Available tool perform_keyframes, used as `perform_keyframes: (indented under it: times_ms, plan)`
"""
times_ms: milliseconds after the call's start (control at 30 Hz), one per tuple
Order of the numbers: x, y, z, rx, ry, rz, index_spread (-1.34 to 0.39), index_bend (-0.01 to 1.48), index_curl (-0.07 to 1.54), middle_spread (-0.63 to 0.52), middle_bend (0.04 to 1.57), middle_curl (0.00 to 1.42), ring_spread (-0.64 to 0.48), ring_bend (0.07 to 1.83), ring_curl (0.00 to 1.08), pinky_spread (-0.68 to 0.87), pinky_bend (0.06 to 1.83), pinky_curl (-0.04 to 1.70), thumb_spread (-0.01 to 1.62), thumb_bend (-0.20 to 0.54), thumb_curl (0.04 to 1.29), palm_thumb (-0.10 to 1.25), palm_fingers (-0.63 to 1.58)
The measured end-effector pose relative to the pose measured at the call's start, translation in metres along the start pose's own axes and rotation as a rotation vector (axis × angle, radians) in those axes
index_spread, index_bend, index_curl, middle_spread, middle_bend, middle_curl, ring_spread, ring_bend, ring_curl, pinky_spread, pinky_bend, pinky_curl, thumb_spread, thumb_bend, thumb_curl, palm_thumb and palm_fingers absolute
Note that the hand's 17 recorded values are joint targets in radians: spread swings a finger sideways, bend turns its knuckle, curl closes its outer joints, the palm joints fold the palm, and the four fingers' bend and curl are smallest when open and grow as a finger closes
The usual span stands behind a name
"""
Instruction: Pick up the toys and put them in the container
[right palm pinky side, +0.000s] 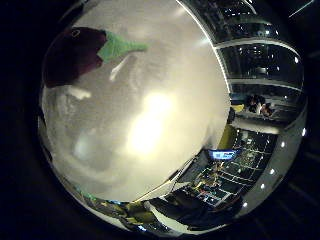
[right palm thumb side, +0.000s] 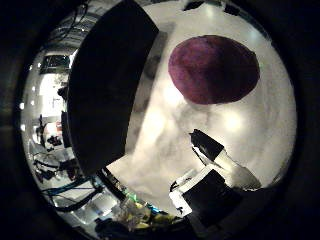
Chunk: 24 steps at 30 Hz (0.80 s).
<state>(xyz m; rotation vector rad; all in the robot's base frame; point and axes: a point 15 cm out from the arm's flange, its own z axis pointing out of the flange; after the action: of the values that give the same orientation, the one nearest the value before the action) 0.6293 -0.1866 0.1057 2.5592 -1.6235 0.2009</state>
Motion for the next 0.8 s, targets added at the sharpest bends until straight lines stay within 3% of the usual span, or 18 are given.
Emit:
perform_keyframes:
  times_ms: [167,300,367,400,467,500,600,633,800]
  plan:
    - [-0.005,-0.004,0.014,-0.023,0.029,-0.017,-0.41,0.16,0.26,0.03,0.22,0.33,0.14,0.33,0.25,0.41,0.45,0.29,0.95,-0.023,0.46,0.87,0.14]
    - [0.002,-0.008,0.019,-0.019,0.075,-0.011,-0.41,0.16,0.26,-0.05,0.32,0.36,0.01,0.39,0.25,0.35,0.41,0.27,0.93,-0.022,0.46,0.88,0.33]
    - [0.003,-0.011,0.022,-0.011,0.083,-0.012,-0.43,0.18,0.26,-0.14,0.42,0.38,-0.10,0.46,0.26,0.24,0.37,0.25,0.93,-0.022,0.46,0.89,0.53]
    - [0.004,-0.011,0.022,-0.010,0.084,-0.011,-0.45,0.20,0.27,-0.20,0.47,0.40,-0.18,0.55,0.28,0.11,0.40,0.24,0.92,-0.023,0.46,0.90,0.74]
    - [0.009,-0.007,0.023,-0.010,0.085,0.002,-0.47,0.20,0.28,-0.24,0.52,0.42,-0.24,0.64,0.31,-0.03,0.48,0.26,0.91,-0.024,0.46,0.90,0.98]
    - [0.011,-0.005,0.023,-0.011,0.085,0.005,-0.48,0.22,0.30,-0.27,0.60,0.45,-0.29,0.71,0.33,-0.20,0.56,0.27,0.91,-0.023,0.46,0.90,1.21]
    - [0.015,-0.001,0.023,-0.012,0.086,0.011,-0.48,0.42,0.42,-0.28,0.76,0.53,-0.33,0.85,0.42,-0.39,0.69,0.34,0.89,-0.027,0.45,0.90,1.38]
    - [0.020,0.002,0.023,-0.013,0.086,0.017,-0.47,0.49,0.46,-0.27,0.81,0.55,-0.32,0.87,0.44,-0.41,0.75,0.37,0.90,-0.023,0.45,0.90,1.47]
    - [0.046,0.024,0.019,-0.012,0.091,0.063,-0.38,0.85,0.64,-0.20,1.06,0.65,-0.27,1.12,0.55,-0.36,1.06,0.52,0.89,-0.027,0.45,0.90,1.36]
